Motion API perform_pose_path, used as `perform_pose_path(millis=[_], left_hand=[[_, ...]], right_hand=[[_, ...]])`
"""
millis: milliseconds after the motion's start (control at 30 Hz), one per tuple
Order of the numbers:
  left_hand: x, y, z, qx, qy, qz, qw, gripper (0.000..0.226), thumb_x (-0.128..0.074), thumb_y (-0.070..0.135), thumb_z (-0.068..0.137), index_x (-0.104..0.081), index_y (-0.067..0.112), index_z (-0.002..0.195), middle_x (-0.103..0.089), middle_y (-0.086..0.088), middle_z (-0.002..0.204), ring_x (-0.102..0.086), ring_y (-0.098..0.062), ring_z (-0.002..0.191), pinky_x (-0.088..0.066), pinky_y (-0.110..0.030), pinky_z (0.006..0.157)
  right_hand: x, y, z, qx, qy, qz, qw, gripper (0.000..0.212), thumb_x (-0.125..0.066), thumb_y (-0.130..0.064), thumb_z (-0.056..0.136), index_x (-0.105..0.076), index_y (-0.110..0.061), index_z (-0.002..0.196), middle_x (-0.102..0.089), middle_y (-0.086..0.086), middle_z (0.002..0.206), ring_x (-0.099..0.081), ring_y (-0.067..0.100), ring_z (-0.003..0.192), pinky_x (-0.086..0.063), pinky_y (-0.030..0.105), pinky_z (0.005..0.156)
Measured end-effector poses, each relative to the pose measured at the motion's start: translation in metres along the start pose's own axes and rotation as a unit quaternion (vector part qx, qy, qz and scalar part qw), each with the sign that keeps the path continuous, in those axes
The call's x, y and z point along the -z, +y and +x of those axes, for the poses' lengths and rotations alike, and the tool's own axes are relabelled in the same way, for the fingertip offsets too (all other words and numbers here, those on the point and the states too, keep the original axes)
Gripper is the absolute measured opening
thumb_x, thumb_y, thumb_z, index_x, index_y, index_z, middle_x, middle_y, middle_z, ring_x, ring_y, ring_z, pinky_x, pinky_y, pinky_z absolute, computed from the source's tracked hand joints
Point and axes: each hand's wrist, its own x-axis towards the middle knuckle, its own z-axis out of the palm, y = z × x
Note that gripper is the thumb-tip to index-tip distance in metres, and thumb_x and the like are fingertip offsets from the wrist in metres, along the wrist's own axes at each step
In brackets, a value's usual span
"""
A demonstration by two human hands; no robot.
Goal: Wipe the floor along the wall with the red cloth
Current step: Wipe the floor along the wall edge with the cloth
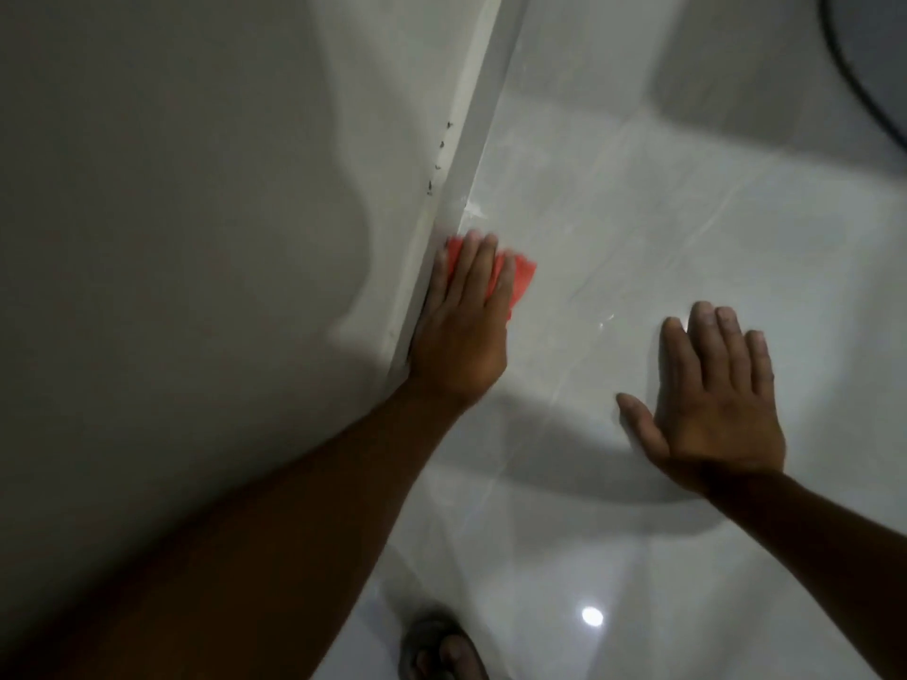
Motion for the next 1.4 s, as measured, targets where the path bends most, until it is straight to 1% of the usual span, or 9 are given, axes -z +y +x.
perform_pose_path(millis=[100,267,467,567,667,800,1067,1267,1400], left_hand=[[-0.003,0.000,-0.027,-0.003,-0.006,-0.007,1.000,0.055,-0.056,0.005,0.097,-0.040,-0.002,0.149,-0.040,-0.028,0.156,-0.028,-0.043,0.151,-0.016,-0.054,0.128],[-0.012,-0.002,0.052,-0.024,-0.006,-0.022,0.999,0.055,-0.048,0.010,0.095,-0.040,-0.001,0.148,-0.038,-0.027,0.157,-0.027,-0.043,0.151,-0.015,-0.055,0.128],[-0.019,0.001,0.091,0.047,0.015,-0.140,0.989,0.053,-0.043,0.017,0.096,-0.047,-0.005,0.144,-0.049,-0.028,0.149,-0.044,-0.041,0.143,-0.029,-0.054,0.123],[-0.010,0.000,0.079,0.044,0.024,-0.186,0.981,0.052,-0.040,0.021,0.099,-0.049,-0.006,0.143,-0.051,-0.029,0.147,-0.047,-0.043,0.140,-0.028,-0.054,0.123],[-0.002,0.001,0.030,0.002,-0.027,-0.112,0.993,0.055,-0.049,0.012,0.095,-0.043,-0.001,0.147,-0.044,-0.024,0.154,-0.035,-0.039,0.148,-0.019,-0.053,0.127],[-0.005,0.005,-0.010,0.017,-0.039,-0.010,0.999,0.061,-0.055,0.012,0.094,-0.035,0.001,0.151,-0.034,-0.023,0.161,-0.024,-0.039,0.153,-0.010,-0.050,0.130],[-0.022,-0.004,0.117,-0.020,-0.002,0.016,1.000,0.058,-0.044,0.021,0.096,-0.039,0.000,0.150,-0.035,-0.025,0.160,-0.026,-0.042,0.152,-0.013,-0.053,0.127],[-0.020,-0.002,0.129,0.036,0.012,-0.123,0.992,0.054,-0.050,0.023,0.092,-0.053,0.001,0.142,-0.054,-0.022,0.147,-0.048,-0.037,0.140,-0.027,-0.049,0.124],[-0.009,-0.002,0.111,0.050,-0.025,-0.173,0.983,0.056,-0.050,0.039,0.096,-0.057,0.005,0.140,-0.059,-0.017,0.143,-0.051,-0.032,0.136,-0.029,-0.047,0.123]], right_hand=[[0.000,0.001,0.000,0.001,-0.004,-0.009,1.000,0.092,-0.051,-0.061,0.086,-0.031,-0.003,0.154,-0.025,0.026,0.163,-0.016,0.040,0.155,-0.002,0.050,0.128],[0.001,0.001,0.001,0.004,0.000,-0.014,1.000,0.091,-0.049,-0.062,0.086,-0.032,-0.002,0.153,-0.026,0.027,0.163,-0.017,0.040,0.154,-0.001,0.049,0.128],[0.001,0.000,0.002,0.002,-0.003,-0.013,1.000,0.091,-0.047,-0.063,0.086,-0.032,-0.003,0.153,-0.027,0.027,0.162,-0.018,0.041,0.154,-0.004,0.051,0.127],[0.000,-0.001,0.000,0.002,-0.010,-0.014,1.000,0.092,-0.047,-0.062,0.085,-0.030,-0.004,0.154,-0.025,0.027,0.163,-0.017,0.040,0.154,-0.004,0.051,0.127],[-0.001,-0.002,0.001,0.002,-0.009,-0.009,1.000,0.093,-0.049,-0.062,0.084,-0.029,-0.004,0.154,-0.025,0.027,0.163,-0.016,0.040,0.155,-0.005,0.052,0.127],[-0.003,-0.002,-0.001,0.001,-0.013,-0.008,1.000,0.093,-0.048,-0.062,0.084,-0.030,-0.003,0.154,-0.025,0.028,0.163,-0.016,0.041,0.155,-0.008,0.055,0.127],[-0.004,-0.001,0.000,0.005,-0.013,-0.012,1.000,0.092,-0.048,-0.063,0.084,-0.034,-0.003,0.153,-0.026,0.027,0.163,-0.017,0.041,0.155,-0.007,0.053,0.127],[-0.004,0.000,-0.001,0.003,-0.012,-0.014,1.000,0.093,-0.048,-0.064,0.084,-0.035,-0.003,0.153,-0.027,0.026,0.163,-0.019,0.040,0.154,-0.009,0.054,0.127],[-0.004,0.000,-0.001,0.003,-0.010,-0.008,1.000,0.093,-0.045,-0.065,0.085,-0.033,-0.004,0.153,-0.027,0.026,0.163,-0.017,0.040,0.155,-0.008,0.054,0.127]])
